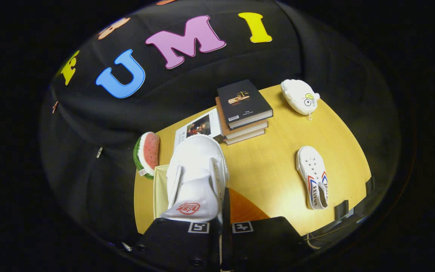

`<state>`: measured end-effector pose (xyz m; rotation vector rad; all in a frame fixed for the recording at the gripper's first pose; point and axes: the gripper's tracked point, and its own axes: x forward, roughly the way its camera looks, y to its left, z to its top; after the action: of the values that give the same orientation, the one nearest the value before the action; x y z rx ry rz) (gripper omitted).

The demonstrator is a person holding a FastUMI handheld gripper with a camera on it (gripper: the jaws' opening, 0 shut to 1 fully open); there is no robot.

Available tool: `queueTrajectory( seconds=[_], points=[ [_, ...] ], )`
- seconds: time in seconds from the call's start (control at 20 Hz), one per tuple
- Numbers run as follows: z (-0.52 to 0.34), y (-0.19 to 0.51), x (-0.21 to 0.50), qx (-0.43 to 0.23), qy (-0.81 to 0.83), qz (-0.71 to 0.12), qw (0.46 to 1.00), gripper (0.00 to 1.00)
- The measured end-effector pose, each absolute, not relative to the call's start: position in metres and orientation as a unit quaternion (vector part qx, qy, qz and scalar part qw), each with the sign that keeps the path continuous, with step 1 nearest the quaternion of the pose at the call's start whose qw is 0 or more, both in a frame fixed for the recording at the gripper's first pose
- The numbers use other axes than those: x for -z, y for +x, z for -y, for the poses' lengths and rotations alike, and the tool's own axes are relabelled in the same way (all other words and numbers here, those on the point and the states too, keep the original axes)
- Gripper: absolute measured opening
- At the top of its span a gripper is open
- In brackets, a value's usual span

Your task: Open the storage box then place both shoes into the box .Put the left shoe in first, then the right shoe, with the right side of both shoes facing outward in a uniform manner.

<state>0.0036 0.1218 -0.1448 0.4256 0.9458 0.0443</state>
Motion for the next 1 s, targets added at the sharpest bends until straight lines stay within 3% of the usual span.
queueTrajectory(
  seconds=[0.45,1.0],
  points=[
    [-0.231,0.017,0.184,-0.061,0.215,-0.478,0.849,0.07],
    [-0.272,0.008,0.228,-0.061,0.195,-0.519,0.83,0.09]
  ],
)
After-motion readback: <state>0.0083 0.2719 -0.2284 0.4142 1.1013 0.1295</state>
